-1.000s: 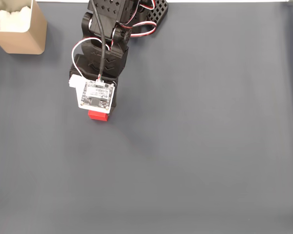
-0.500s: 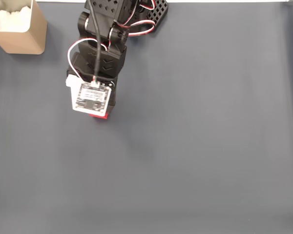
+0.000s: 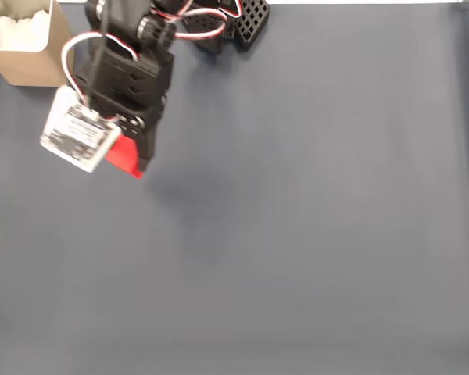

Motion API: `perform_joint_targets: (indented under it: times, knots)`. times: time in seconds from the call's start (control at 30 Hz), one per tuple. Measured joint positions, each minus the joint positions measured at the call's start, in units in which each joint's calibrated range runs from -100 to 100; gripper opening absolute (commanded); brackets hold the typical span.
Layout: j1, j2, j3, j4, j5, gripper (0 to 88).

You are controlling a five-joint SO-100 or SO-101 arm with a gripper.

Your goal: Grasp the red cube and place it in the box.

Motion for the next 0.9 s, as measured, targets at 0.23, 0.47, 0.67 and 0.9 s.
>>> perform_joint_targets:
  times: [0.23, 0.47, 0.67, 0.9]
  knots:
    - [7.0, -2.3, -2.5, 2.7, -0.8, 0.0]
    - [14.6, -4.3, -2.6, 3.2, -1.8, 0.0]
    - [20.3, -5.3, -2.6, 3.2, -3.6, 0.0]
    - [26.1, -5.3, -3.3, 3.2, -4.7, 0.0]
